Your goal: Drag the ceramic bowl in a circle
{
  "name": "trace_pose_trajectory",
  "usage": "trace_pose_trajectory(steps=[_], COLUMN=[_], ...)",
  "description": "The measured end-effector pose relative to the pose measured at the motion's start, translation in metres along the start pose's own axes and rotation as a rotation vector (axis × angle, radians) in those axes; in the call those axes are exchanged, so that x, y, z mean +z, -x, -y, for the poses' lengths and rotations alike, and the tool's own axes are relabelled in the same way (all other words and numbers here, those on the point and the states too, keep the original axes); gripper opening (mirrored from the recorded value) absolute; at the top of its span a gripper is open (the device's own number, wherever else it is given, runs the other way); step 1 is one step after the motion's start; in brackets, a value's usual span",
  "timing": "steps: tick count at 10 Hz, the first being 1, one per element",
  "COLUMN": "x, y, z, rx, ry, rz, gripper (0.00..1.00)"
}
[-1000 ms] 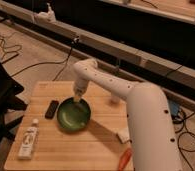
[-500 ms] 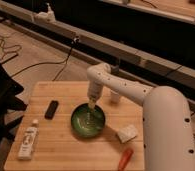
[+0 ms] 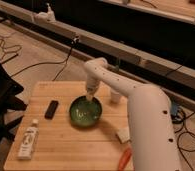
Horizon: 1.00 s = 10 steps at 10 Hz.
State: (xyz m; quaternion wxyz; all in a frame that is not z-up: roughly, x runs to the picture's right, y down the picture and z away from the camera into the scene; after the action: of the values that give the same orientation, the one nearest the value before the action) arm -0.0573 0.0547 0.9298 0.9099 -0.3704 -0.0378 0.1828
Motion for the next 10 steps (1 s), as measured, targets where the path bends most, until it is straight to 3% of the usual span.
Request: trace_pose_trajectory(steps=[2, 3, 5, 8, 10], x=[-0.001, -0.001, -0.003, 0.0, 0.001], y=[0.047, 0.059, 0.062, 0.009, -0.03], z=[-0.018, -0.031, -0.057, -0.078, -0.066], rx=[-0.073, -0.104, -0.136, -0.082, -0.015], ry=[0.011, 0.024, 0.055, 0.097, 0.096], rz=[0.069, 0.092, 0.127, 0.116, 0.083], gripper=[0.0, 0.0, 0.0, 0.0, 0.0])
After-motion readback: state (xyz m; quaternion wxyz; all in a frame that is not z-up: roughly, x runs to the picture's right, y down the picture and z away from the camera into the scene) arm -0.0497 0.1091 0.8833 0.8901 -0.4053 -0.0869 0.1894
